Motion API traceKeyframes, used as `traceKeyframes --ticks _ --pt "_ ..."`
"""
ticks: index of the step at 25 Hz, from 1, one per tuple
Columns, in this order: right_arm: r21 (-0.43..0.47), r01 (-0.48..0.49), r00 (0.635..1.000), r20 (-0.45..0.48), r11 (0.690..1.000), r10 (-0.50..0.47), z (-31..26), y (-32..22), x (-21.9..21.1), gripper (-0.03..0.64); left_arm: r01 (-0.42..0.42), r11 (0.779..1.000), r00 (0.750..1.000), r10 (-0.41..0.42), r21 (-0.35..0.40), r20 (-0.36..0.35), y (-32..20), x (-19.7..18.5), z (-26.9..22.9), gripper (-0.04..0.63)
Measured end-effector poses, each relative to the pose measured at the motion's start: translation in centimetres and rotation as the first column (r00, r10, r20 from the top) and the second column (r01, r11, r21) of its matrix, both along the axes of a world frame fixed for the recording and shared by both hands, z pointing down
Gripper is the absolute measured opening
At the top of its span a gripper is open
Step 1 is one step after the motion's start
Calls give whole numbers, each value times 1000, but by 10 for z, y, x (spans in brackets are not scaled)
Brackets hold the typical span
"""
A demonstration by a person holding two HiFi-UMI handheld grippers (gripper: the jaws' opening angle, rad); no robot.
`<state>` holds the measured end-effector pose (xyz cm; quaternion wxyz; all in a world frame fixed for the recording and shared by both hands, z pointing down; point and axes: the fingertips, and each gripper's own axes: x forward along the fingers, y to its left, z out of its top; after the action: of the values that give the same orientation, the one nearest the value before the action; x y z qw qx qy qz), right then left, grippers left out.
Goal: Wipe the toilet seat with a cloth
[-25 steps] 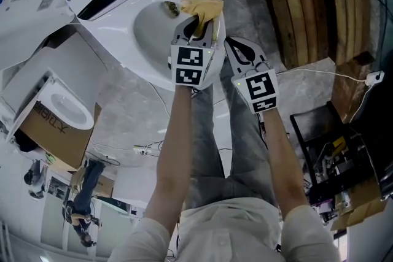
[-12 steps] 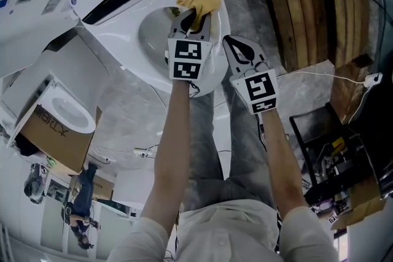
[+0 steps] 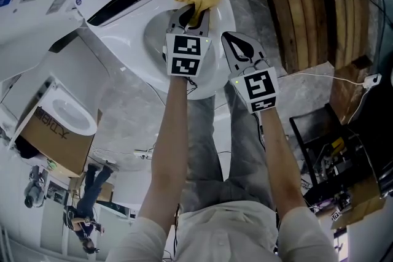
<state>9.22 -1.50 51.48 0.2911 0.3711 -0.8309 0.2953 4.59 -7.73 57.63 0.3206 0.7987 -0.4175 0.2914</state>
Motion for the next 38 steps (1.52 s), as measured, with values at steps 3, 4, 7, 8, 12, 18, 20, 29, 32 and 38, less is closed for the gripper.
traceKeyframes --ticks 3,4,7,8,12,18,20,29,32,38 --pt "8 -3 1000 2 1000 3 -2 -5 -5 8 -9 1000 1000 9 6 3 -4 -4 0 83" --pt "11 -4 1000 2 1000 4 -2 -7 -7 8 -11 1000 1000 11 8 4 -6 -5 0 83" --pt "16 -3 1000 1 1000 3 -3 -10 -13 8 -15 1000 1000 15 12 3 -10 -9 0 83" --pt "16 -2 1000 0 1000 2 -3 -10 -15 8 -16 1000 1000 16 13 3 -10 -10 0 83" --pt "17 2 1000 -1 1000 -2 -4 -9 -20 8 -16 1000 1000 16 18 2 -12 -12 -1 82" --pt "21 11 1000 -8 1000 -11 -4 -9 -27 8 -7 1000 1000 6 27 14 -17 -25 -1 81" --pt "22 16 1000 -10 1000 -16 -4 -8 -30 8 -1 1000 1000 0 28 22 -17 -32 -1 81" --pt "33 51 999 -7 998 -50 -7 -6 -57 8 31 999 997 -31 13 66 -10 -71 2 81" --pt "40 63 998 -4 997 -63 -10 -6 -68 8 35 999 997 -37 18 74 -9 -83 1 81" --pt "46 95 995 1 994 -95 -14 -2 -89 8 55 998 994 -56 19 95 -4 -108 0 81"
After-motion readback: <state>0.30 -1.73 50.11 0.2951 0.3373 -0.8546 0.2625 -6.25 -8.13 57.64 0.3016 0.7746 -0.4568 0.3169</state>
